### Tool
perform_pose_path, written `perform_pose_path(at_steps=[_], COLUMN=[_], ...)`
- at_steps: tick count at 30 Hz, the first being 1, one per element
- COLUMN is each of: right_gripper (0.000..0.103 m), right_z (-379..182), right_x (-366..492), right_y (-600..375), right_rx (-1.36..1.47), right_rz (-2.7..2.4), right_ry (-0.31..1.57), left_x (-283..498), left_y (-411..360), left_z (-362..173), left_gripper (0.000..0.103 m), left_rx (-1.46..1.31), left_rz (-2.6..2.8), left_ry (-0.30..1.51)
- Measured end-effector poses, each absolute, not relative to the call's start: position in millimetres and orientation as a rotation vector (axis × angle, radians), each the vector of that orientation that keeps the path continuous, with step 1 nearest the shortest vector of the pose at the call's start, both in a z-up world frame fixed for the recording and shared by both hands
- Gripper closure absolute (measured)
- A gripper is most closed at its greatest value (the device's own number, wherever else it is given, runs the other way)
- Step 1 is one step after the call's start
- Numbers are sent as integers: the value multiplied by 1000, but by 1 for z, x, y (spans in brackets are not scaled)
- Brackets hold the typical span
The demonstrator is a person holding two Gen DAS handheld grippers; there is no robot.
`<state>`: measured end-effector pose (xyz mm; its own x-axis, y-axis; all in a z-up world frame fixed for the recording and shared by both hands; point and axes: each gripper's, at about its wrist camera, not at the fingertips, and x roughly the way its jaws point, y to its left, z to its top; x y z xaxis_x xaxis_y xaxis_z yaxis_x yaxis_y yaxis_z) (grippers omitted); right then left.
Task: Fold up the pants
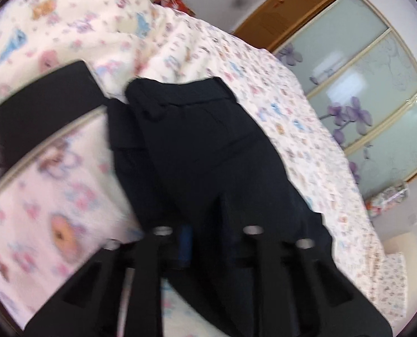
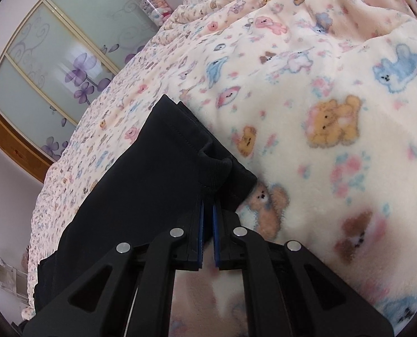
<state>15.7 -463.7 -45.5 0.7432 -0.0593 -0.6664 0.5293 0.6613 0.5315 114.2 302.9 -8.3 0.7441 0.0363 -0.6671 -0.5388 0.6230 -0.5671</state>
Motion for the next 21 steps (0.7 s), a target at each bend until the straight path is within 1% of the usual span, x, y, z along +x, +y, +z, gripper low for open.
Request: perform_pose_path(at_steps=[4,7,8,10,11,14,16,17,18,19,20,21], right_gripper=[98,94,91,90,88,87,86,83,77,71,57,49], right_z=[-45,-42,-39,-33,-24,3,26,39,49,57,67,73], right_x=[16,16,14,6,-3,-20,-17,-7,3,16,34,51], right_y=[-462,-458,-457,-457,-457,-451,-435,-420,-405,-385,-356,-329], right_rx=[778,739,734,711,674,573,482,431,391,353,300,256], right_rz=[-371,-364,-353,-357,-392,-417,-344,-262,-183,-95,24,125], right_ry=[655,683,692,691,673,579,532,521,522,528,539,551], left_x=[102,104,103,95,87,63,56,55,57,59,64,70], left_y=[286,268,264,258,251,223,195,174,151,137,112,93], left_z=[-9,-9,-6,2,10,36,51,57,61,61,60,56], left_gripper=[92,84,77,55,37,34,28,19,14,13,10,6], left_rx=[-719,-557,-531,-491,-444,-327,-277,-254,-233,-220,-195,-172], left_rz=[442,493,503,548,608,640,580,533,490,461,411,366], left_ry=[653,664,659,642,607,461,392,368,358,357,369,385])
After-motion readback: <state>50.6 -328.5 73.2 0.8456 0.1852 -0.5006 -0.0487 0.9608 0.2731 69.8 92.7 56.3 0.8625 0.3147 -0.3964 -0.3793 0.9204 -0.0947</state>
